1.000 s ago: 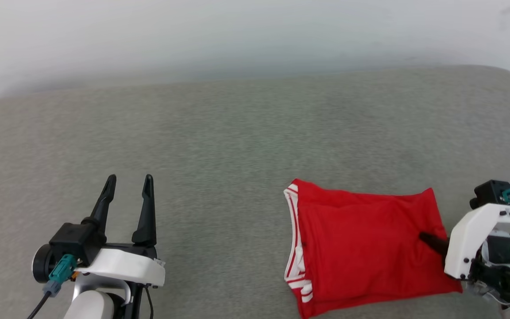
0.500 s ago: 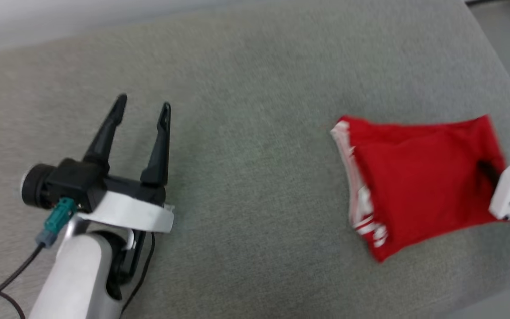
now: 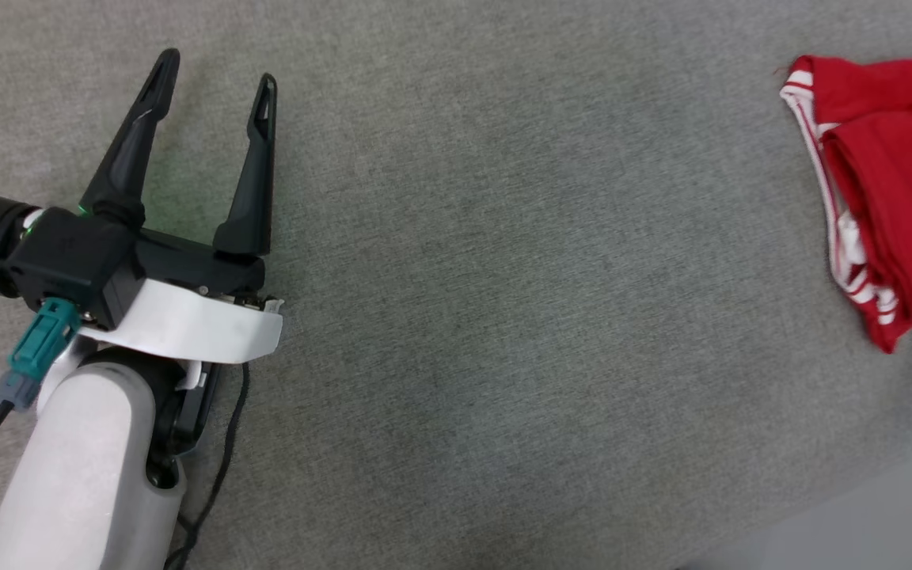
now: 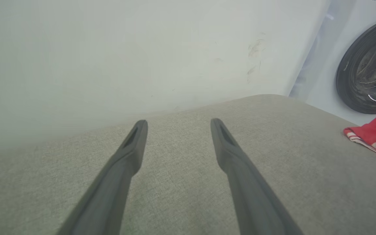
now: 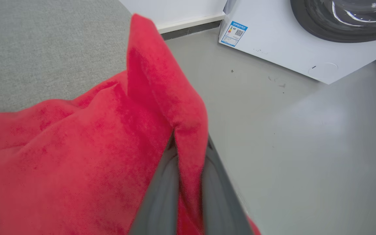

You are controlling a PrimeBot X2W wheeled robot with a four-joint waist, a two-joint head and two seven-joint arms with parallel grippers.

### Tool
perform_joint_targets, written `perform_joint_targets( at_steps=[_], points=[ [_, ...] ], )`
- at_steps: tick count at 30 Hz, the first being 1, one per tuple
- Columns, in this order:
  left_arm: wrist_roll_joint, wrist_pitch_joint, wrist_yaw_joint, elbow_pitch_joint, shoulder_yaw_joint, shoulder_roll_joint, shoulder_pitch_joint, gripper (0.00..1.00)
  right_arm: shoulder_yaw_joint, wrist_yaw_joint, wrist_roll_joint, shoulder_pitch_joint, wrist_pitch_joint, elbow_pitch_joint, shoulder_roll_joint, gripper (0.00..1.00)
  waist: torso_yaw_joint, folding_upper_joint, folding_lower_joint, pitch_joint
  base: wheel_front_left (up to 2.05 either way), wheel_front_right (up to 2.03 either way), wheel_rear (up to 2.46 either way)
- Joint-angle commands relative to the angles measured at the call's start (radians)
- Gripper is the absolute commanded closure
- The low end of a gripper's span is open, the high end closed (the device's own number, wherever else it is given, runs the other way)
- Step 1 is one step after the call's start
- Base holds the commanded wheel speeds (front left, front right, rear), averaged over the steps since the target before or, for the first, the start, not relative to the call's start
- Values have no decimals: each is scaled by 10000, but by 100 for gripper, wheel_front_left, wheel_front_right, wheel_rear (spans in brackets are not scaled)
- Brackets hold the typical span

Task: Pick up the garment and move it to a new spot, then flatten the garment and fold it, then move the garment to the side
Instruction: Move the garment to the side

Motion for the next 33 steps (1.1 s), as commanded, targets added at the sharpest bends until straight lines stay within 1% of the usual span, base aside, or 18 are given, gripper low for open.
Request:
perform_joint_targets(
  at_steps=[1, 2, 3, 9, 14, 16, 20, 23, 24, 27, 33],
  points=[
    [65, 114, 35, -198, -6, 90, -142, 0, -264, -11, -298, -326, -784, 545, 313, 69, 128, 0, -2, 331, 0, 0, 0],
    [73, 130, 41, -217, -17, 104, -143, 0, -332, -11, -362, -398, -988, 721, 360, 31, 155, 0, -2, 341, 0, 0, 0],
    [68, 137, 49, -215, -28, 101, -130, 0, -408, -11, -407, -467, -1166, 892, 411, 0, 179, 0, -2, 322, 0, 0, 0],
    [-77, 45, 124, -55, -2, 91, 170, 0, -442, -11, -796, -484, -2075, 1496, 547, 0, 226, 0, -2, -94, 0, 0, 0],
    [-299, -242, 292, 312, 118, -47, 797, 0, -17, -11, -1067, 55, -2655, 1354, 527, 0, 179, 0, -2, -1011, 0, 0, 0],
    [-428, -430, 397, 529, 184, -153, 1142, 0, 160, -11, -1047, 343, -2820, 1141, 620, 0, 206, 0, -2, -1498, 0, 0, 0],
    [-706, -770, 602, 952, 335, -350, 1851, 0, 494, -11, -1022, 1181, -3020, 557, 801, 0, 334, 0, -2, -2433, 0, 0, 0],
    [-914, -1018, 721, 1318, 383, -567, 2404, 0, 688, -11, -892, 1888, -3047, -53, 1090, 0, 506, 0, -2, -3168, 0, 0, 0],
    [-914, -1018, 721, 1318, 383, -567, 2404, 0, 688, -11, -892, 1888, -3047, -53, 1090, 0, 506, 0, -2, -3168, 0, 0, 0],
    [-1087, -1197, 776, 1649, 393, -706, 2841, 0, 799, -11, -768, 2721, -2954, -779, 1515, 0, 772, 0, -2, -3765, 0, 0, 0],
    [-1369, -1451, 869, 2149, 445, -945, 3384, 0, 1093, -9, -940, 4255, -2785, -2600, 2364, 0, 1436, 0, -2, -4495, 0, 0, 0]
  ],
)
